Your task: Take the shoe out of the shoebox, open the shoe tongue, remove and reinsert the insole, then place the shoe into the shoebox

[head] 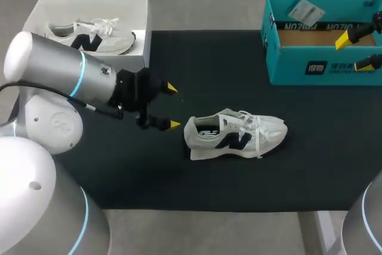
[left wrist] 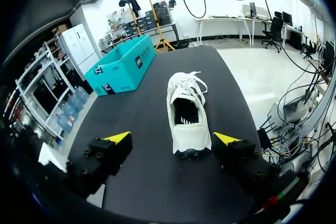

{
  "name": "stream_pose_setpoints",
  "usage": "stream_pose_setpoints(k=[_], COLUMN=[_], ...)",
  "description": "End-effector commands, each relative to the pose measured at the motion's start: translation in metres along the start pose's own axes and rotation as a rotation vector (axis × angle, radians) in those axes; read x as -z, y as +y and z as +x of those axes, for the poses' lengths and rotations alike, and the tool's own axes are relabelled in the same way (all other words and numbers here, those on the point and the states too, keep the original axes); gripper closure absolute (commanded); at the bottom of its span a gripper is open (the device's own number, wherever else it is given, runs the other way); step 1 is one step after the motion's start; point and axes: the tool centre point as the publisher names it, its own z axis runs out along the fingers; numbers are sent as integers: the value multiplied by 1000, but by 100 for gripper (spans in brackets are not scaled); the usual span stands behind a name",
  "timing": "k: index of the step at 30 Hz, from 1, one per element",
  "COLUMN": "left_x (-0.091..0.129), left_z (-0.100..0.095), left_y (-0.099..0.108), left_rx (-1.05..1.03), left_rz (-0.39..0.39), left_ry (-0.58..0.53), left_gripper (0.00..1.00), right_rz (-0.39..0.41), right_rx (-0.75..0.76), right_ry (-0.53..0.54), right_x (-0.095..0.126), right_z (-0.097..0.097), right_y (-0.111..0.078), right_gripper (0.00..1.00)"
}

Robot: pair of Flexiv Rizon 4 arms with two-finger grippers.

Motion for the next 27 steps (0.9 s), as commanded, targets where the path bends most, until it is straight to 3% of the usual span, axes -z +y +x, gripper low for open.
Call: stream_pose_setpoints(k=[1, 3, 6, 17, 20, 27], left_x=[0, 0, -3, -12, -17, -17], left_z=[4, 4, 9, 20, 21, 21], left_y=[0, 0, 2, 44, 45, 45], left_rx=[1, 1, 44, 94, 125, 125], left_rz=[-1, -1, 88, 183, 129, 129], left_ry=[-55, -55, 14, 201, 198, 198], left_gripper=[0, 0, 0, 0, 0, 0], right_rz=[0, 0, 0, 0, 0, 0], right_rx=[-2, -2, -2, -2, -2, -2], right_ry=[-2, -2, -2, -2, -2, -2], right_x=[0, 0, 0, 0, 0, 0], right_z=[0, 0, 0, 0, 0, 0], right_y=[0, 0, 0, 0, 0, 0], right_gripper=[0, 0, 0, 0, 0, 0])
